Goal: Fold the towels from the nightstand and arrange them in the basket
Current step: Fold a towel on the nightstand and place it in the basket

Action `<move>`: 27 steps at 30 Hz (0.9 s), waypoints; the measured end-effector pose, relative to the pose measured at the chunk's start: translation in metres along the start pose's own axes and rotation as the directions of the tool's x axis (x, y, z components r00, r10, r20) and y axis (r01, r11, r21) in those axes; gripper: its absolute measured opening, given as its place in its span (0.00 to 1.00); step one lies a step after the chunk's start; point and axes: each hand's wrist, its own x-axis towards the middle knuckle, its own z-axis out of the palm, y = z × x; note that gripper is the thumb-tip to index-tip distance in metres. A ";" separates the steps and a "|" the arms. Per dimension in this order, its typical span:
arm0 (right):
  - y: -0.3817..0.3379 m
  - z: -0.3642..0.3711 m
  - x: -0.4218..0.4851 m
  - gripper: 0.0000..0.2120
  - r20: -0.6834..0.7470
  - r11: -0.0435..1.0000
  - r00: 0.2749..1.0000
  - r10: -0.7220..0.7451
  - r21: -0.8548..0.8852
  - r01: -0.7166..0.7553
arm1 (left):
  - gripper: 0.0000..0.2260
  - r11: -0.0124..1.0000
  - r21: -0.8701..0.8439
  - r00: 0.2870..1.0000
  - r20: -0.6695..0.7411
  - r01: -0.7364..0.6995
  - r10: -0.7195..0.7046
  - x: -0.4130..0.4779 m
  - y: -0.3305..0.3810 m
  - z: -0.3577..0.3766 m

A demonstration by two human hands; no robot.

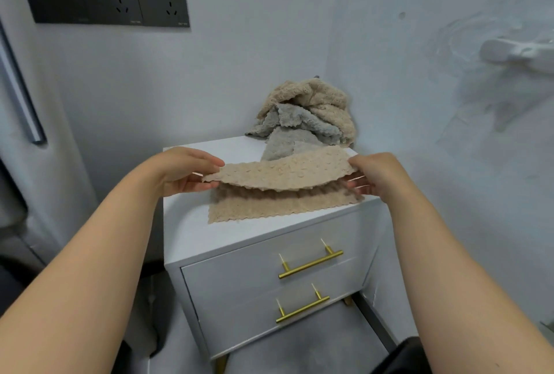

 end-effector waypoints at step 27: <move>0.026 0.007 0.012 0.16 0.030 0.740 0.999 -0.024 -0.671 0.038 | 0.30 0.186 0.947 0.961 0.238 -0.261 0.140 0.019 -0.033 0.075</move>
